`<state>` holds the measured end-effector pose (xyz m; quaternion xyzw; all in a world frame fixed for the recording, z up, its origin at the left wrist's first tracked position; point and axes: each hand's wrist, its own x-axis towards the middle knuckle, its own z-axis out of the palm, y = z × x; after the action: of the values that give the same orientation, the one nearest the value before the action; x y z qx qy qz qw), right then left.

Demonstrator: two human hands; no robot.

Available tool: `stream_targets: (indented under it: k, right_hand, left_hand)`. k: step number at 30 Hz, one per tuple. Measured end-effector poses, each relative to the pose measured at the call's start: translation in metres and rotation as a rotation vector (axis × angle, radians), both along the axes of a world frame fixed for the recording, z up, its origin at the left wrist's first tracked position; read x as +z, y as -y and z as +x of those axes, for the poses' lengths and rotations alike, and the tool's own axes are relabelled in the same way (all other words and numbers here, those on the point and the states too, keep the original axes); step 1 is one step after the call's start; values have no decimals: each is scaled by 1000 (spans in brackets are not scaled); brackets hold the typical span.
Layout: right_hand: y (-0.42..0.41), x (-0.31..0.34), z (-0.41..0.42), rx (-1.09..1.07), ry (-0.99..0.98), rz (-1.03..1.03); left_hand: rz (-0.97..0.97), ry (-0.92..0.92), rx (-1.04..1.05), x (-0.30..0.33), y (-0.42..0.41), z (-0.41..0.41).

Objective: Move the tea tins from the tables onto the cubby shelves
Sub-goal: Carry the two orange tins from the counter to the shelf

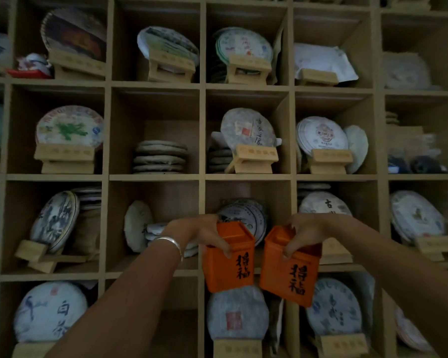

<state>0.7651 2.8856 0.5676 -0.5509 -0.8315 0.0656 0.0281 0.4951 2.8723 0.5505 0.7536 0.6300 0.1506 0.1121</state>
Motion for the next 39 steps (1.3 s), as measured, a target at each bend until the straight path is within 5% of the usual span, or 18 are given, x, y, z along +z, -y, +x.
stream_targets:
  k: [27, 35, 39]
  right_hand:
    - [-89, -7, 16, 169, -75, -146]
    - [-97, -11, 5, 183, -104, -155]
    - [-97, -9, -1, 210, -90, -145]
  left_hand:
    - [-125, -81, 92, 3, -127, 24]
    - [-151, -323, 168, 11, -131, 24]
    - [-146, -289, 164, 9, -125, 25]
